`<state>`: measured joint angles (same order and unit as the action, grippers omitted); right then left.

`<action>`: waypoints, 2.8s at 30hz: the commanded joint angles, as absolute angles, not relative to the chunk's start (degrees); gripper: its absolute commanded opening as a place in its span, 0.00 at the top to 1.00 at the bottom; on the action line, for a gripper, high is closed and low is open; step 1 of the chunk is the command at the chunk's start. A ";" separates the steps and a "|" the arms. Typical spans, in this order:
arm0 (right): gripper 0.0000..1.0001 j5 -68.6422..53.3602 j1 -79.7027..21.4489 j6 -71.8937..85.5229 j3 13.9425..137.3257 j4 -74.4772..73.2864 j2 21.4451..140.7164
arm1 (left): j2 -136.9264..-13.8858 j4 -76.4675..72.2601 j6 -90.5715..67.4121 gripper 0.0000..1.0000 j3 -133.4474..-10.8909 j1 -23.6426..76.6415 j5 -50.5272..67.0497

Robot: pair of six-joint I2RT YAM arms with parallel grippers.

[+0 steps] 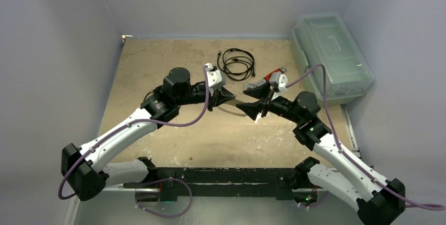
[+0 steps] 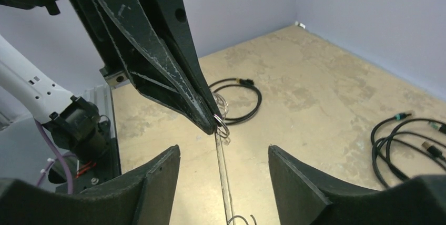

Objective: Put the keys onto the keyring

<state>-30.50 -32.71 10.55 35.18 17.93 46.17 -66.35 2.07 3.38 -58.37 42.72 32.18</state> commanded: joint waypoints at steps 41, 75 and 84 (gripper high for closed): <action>1.00 -31.26 -35.94 6.63 40.36 20.00 55.42 | -68.47 -0.13 -0.91 1.00 -59.15 42.59 24.22; 1.00 -13.67 -40.93 17.69 45.67 13.67 63.86 | -69.32 -1.23 -1.58 1.00 -56.96 42.54 17.41; 1.00 -13.48 -40.95 17.16 46.00 12.96 63.63 | -69.08 -0.34 -0.88 1.00 -57.11 42.54 16.67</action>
<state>-14.37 -40.86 16.91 43.09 11.57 64.23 -69.65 1.89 -0.47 -57.25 42.72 16.64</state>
